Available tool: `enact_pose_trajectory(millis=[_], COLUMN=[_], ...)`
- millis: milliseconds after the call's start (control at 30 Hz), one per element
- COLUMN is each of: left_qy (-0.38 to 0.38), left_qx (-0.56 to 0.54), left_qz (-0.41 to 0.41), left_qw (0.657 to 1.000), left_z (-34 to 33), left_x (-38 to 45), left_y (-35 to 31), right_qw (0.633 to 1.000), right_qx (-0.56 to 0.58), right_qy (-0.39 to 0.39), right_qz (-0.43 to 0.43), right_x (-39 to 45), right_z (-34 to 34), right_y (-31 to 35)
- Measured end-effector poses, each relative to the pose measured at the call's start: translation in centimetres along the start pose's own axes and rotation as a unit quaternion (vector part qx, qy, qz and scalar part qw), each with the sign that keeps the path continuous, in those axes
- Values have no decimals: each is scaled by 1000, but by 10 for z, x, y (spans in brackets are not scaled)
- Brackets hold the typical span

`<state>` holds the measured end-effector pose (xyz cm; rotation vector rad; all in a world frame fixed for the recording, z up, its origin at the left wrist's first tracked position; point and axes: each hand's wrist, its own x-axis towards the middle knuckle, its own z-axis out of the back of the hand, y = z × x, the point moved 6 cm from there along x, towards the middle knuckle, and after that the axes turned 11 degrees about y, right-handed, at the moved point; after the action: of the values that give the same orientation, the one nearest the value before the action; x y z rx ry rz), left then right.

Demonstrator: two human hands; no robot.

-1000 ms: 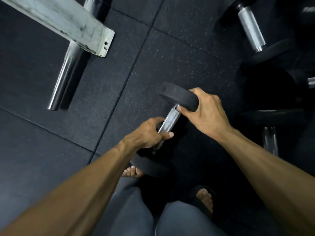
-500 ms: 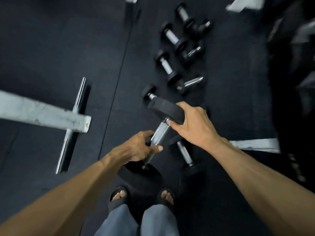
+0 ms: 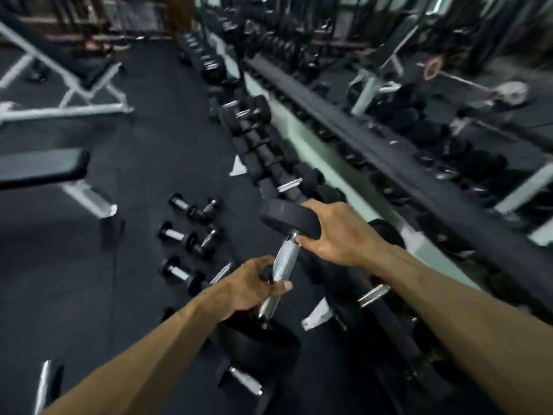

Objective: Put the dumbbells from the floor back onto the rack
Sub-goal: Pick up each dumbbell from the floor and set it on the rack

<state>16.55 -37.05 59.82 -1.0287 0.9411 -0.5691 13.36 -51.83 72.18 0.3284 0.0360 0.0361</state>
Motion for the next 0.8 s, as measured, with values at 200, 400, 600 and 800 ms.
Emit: enact_pose_trajectory(millis=[200,400,600,800], left_qy=[51,140,211,224], left_qx=[25,91,138,145], left_qz=[-38,-66,-62,-14], left_qw=[998,984,966,964], left_z=[-125,-275,-384,-435], left_x=[107,221,310,367], left_y=[-105,-180,-233,-238], right_qw=[998,985,964,956], right_qx=[-21,-14,6,46], right_qy=[-3,-18,-18,-2], right_qz=[-63,-172,-265,-291], right_x=[-76,-178,-248,-261], right_z=[84,135,161,152], right_y=[-152,-316,-443,-520])
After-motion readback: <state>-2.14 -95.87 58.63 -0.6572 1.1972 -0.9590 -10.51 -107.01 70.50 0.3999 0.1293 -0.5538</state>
